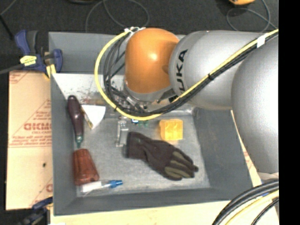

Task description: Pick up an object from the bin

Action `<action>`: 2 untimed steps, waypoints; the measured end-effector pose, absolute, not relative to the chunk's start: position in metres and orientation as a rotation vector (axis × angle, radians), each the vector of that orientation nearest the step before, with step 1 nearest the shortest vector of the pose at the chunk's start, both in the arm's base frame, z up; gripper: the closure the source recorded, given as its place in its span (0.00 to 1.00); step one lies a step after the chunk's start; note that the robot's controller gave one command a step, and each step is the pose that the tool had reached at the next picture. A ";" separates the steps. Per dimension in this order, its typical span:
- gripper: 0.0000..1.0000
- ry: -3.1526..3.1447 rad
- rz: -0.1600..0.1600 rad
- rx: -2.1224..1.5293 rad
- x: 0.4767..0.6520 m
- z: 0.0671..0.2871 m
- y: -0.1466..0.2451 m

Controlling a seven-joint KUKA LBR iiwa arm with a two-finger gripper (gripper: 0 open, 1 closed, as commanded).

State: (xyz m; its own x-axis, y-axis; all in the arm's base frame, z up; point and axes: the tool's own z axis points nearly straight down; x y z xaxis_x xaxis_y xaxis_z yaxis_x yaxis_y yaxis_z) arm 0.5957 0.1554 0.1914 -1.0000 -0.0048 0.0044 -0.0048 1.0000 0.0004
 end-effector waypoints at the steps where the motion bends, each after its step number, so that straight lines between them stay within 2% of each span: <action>1: 0.00 -3.144 -0.002 0.003 0.597 0.196 0.155; 2: 0.00 -3.144 -0.004 0.029 0.577 0.184 0.112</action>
Offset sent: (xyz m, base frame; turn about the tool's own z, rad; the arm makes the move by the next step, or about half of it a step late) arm -0.0379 -0.0893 -0.0204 -0.0190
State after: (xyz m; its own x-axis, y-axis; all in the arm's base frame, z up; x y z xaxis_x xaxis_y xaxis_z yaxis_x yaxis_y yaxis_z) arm 0.5770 0.1117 0.1842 -0.9998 -0.0184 -0.0028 -0.0184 0.9998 0.0024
